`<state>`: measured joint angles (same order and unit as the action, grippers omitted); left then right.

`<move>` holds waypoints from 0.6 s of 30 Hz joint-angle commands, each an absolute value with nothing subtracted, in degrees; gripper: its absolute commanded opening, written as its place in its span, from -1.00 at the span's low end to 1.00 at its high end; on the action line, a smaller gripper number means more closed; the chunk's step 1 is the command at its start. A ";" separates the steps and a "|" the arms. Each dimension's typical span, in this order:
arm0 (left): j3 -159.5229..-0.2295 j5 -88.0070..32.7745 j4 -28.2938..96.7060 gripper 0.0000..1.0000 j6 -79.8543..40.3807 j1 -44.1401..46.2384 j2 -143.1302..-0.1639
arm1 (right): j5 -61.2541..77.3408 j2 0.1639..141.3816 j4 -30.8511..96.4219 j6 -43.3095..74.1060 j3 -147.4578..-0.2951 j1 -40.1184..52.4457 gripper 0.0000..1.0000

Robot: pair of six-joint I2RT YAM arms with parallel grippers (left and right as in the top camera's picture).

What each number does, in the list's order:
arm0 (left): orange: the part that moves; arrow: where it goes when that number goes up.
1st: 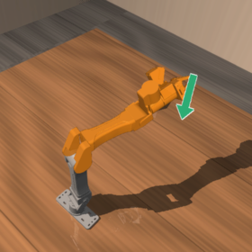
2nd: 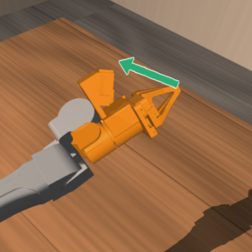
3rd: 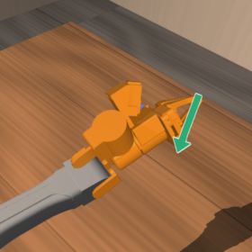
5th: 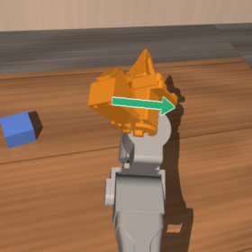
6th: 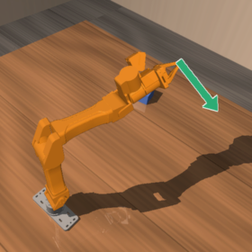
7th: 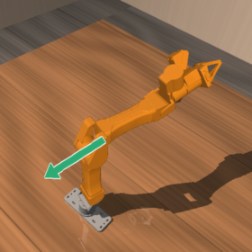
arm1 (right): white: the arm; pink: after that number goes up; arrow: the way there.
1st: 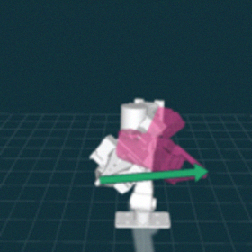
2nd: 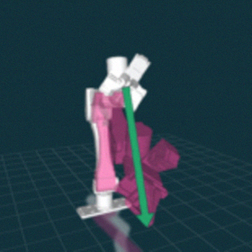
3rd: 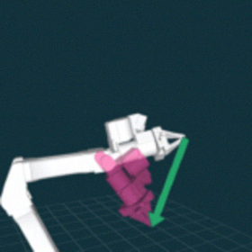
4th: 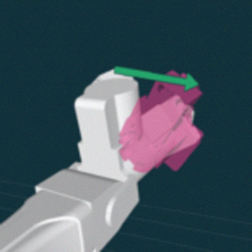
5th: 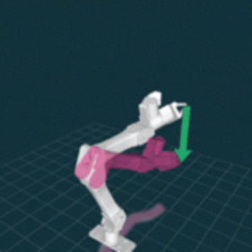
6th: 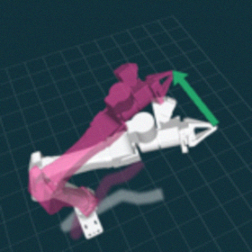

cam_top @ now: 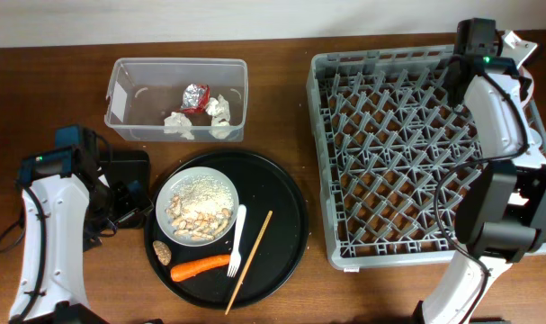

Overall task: Sort waste into correct bins and load items into the dishwasher rack
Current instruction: 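Place the pink bowl into the rack's back right area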

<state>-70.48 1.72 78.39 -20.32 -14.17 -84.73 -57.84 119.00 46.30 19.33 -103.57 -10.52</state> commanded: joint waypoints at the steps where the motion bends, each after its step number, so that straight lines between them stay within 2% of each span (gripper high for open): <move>1: -70.30 0.75 77.97 0.99 -19.68 -14.41 -83.66 | -59.18 119.57 46.00 20.40 -102.74 -10.26 -0.92; 3: -70.30 0.78 78.00 0.99 -19.68 -14.41 -83.66 | -61.36 119.59 45.84 20.53 -102.02 -10.07 -0.92; 4: -70.30 0.78 78.04 0.99 -19.66 -14.41 -83.66 | -71.55 119.59 45.54 25.36 -100.71 -9.67 -0.92; 6: -70.30 0.78 78.22 0.99 -19.66 -14.41 -83.66 | -81.80 119.52 41.39 25.43 -100.62 -7.68 -0.92; 9: -70.30 0.80 78.15 0.99 -19.64 -14.41 -83.64 | -81.25 119.63 38.06 22.81 -100.38 -3.07 -0.92; 18: -70.30 0.78 77.58 0.99 -19.66 -14.41 -83.66 | -74.70 119.66 34.44 22.98 -89.84 -3.03 -0.91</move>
